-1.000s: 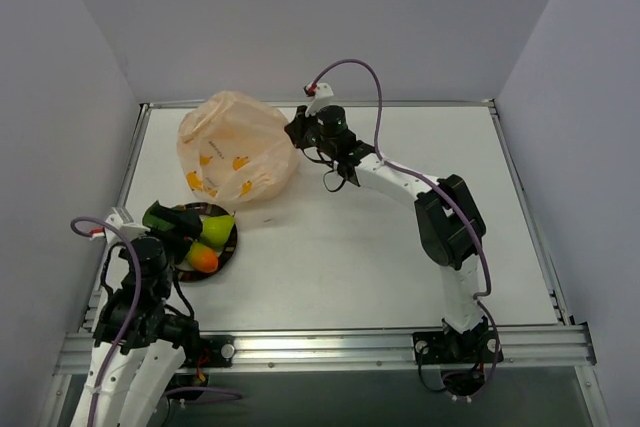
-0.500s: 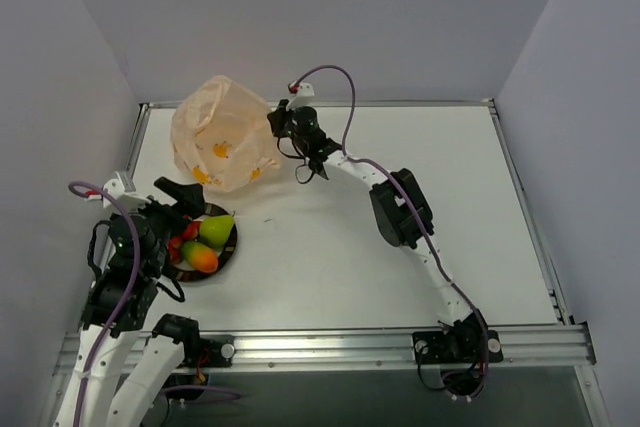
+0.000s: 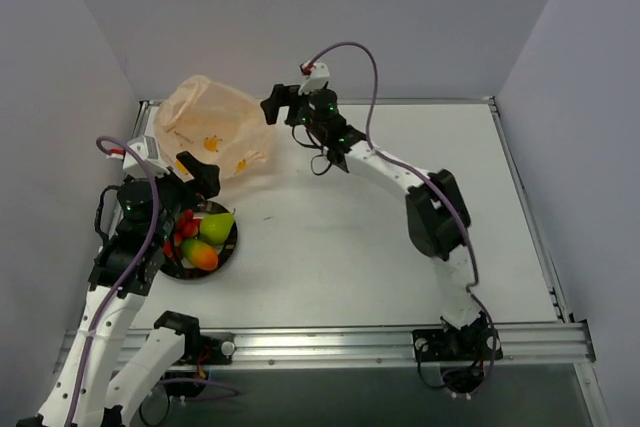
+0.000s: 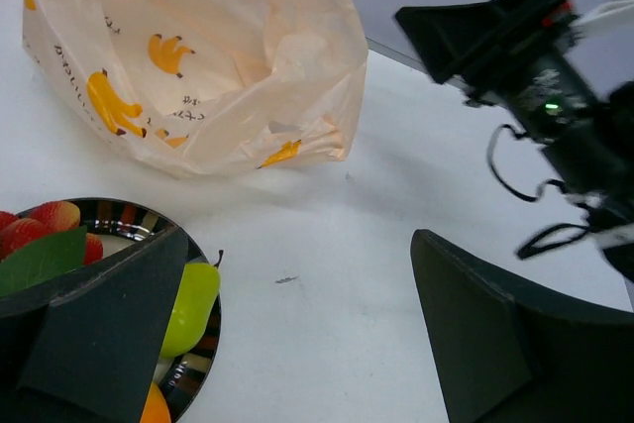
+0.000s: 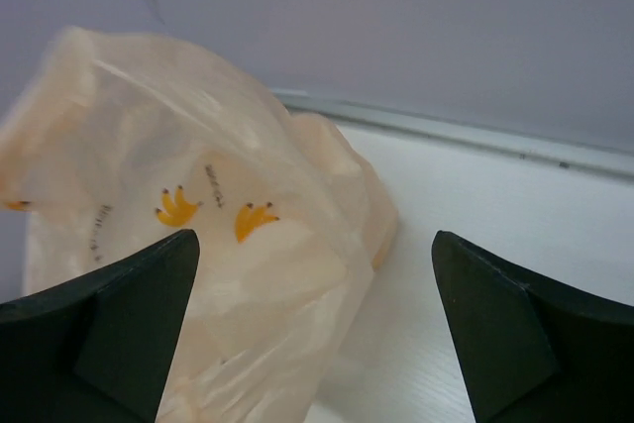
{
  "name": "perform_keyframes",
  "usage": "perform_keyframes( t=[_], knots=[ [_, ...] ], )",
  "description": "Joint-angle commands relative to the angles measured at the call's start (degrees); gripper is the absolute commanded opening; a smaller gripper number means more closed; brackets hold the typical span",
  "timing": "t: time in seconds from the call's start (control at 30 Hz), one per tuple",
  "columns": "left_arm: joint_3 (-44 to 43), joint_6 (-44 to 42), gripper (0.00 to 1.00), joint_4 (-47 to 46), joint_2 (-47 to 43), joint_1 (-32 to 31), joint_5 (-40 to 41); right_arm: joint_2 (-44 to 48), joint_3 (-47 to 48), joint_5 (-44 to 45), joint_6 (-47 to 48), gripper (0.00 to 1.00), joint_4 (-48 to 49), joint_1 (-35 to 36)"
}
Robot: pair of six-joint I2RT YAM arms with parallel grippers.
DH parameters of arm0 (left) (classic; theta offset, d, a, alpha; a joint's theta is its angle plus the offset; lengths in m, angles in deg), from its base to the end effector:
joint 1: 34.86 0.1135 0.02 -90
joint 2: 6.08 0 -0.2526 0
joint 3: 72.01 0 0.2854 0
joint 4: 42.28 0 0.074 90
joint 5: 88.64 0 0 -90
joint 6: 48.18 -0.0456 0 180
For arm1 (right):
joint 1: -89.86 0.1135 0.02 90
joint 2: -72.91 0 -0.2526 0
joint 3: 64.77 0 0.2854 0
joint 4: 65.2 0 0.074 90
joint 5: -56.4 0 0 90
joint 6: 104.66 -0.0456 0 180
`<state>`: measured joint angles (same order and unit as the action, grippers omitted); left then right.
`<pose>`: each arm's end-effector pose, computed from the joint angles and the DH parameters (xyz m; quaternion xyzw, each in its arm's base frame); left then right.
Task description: Take the fake fruits out of the plastic bag
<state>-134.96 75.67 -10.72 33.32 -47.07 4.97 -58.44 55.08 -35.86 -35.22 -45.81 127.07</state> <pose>0.2008 -0.0405 0.3712 -0.1619 0.7371 -0.2346 0.6127 0.4648 0.3552 0.2626 -0.1098 0.6476 0.3755 0.6539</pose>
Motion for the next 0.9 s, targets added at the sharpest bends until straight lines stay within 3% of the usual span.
perform_keyframes(
  t=[0.0, 0.13, 0.3, 0.47, 0.67, 0.87],
  knots=[
    [-4.47, -3.35, 0.94, -0.88, 0.24, 0.17, -2.12, 21.01, -10.65, -0.46, 4.11, 1.00, 6.17, 0.23],
    [-6.67, -5.27, 0.94, 1.41, 0.24, 0.17, -3.09, 37.80, -27.45, 2.09, 6.57, 1.00, 3.29, 0.84],
    [-9.57, -6.68, 0.94, 2.56, -0.37, 0.17, -3.62, 60.39, -47.82, 12.35, 7.90, 1.00, -1.02, 3.65],
    [-7.73, -6.34, 0.94, 0.27, -3.53, 0.08, -5.64, 78.04, -59.81, 21.93, 6.23, 1.00, -5.77, 3.13],
    [-2.02, -4.76, 0.94, 0.36, -5.91, 0.08, -6.51, 87.83, -68.77, 30.39, 5.36, 1.00, -9.20, 2.52],
    [-0.60, -5.01, 0.94, 0.18, -6.09, 0.17, -6.69, 87.15, -63.80, 28.02, 5.35, 1.00, -9.82, 2.43]
  ],
)
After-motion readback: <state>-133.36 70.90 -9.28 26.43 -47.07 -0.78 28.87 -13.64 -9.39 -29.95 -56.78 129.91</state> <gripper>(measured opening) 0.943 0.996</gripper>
